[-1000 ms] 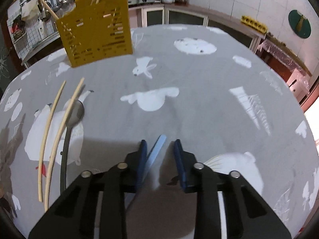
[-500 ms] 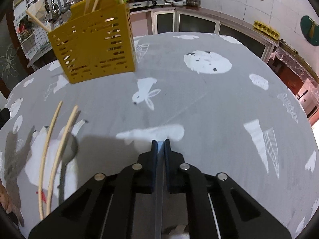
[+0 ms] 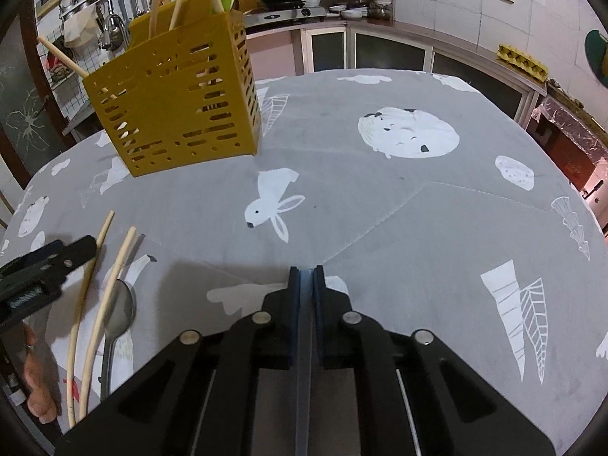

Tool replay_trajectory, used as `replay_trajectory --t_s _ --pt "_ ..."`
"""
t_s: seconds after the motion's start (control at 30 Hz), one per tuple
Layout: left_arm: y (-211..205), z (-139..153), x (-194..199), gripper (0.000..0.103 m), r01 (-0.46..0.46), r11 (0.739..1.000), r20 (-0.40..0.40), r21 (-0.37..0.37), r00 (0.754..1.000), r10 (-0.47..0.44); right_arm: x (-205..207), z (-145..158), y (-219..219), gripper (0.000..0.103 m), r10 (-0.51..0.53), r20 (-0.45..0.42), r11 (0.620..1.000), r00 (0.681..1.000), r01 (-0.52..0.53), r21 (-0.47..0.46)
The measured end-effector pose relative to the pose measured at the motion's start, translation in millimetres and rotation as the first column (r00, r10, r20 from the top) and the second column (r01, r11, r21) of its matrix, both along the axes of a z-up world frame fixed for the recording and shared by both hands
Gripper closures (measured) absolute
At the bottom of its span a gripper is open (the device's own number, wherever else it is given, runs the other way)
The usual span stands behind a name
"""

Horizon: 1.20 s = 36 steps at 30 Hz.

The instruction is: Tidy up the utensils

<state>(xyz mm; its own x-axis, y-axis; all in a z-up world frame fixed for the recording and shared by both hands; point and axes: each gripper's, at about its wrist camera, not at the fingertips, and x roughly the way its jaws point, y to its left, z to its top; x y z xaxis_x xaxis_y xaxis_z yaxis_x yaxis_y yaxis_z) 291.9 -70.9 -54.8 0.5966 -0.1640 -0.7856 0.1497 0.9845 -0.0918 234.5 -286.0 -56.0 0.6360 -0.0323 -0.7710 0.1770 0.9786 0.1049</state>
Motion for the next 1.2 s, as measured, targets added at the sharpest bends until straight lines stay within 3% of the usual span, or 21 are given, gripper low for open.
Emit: replay_trajectory --t_s 0.1,0.13,0.3,0.5,0.63,0.83,1.03,1.2 --pt "-11.3 -5.0 2.2 0.043 0.026 1.000 -0.030 0.014 0.999 -0.026 0.6 -0.8 0.2 0.096 0.002 0.003 1.000 1.000 -0.002 -0.001" --pt "-14.6 -5.5 1.8 0.044 0.025 0.999 -0.031 0.033 0.999 -0.024 1.2 -0.7 0.0 0.096 0.002 0.004 1.000 1.000 -0.002 -0.001" --pt "-20.8 -2.4 5.1 0.073 0.051 0.997 -0.060 0.049 0.997 -0.048 4.9 0.6 1.3 0.096 0.005 0.002 1.000 1.000 -0.005 -0.009" --pt "-21.2 -0.3 11.7 0.094 0.066 0.995 -0.090 0.074 0.994 -0.059 3.2 5.7 3.2 0.096 0.014 0.014 1.000 1.000 -0.014 -0.013" --pt "-17.2 1.9 13.8 0.097 0.062 0.997 -0.097 0.046 0.994 -0.058 1.4 13.5 3.9 0.096 0.015 0.035 1.000 0.999 -0.014 -0.014" --pt "-11.7 13.3 3.8 0.097 0.059 0.998 -0.023 0.029 0.998 -0.058 -3.8 28.9 5.2 0.096 0.025 0.098 1.000 0.995 -0.024 -0.013" --pt "3.5 43.7 -19.2 0.097 0.039 0.999 0.121 0.000 0.992 -0.039 -14.0 44.2 3.5 0.096 0.028 0.184 1.000 0.983 -0.029 0.003" --pt "18.1 72.2 -40.6 0.097 0.013 1.000 0.258 -0.019 0.966 -0.008 -25.0 59.5 3.6 0.096 0.033 0.266 0.999 0.963 -0.038 0.012"
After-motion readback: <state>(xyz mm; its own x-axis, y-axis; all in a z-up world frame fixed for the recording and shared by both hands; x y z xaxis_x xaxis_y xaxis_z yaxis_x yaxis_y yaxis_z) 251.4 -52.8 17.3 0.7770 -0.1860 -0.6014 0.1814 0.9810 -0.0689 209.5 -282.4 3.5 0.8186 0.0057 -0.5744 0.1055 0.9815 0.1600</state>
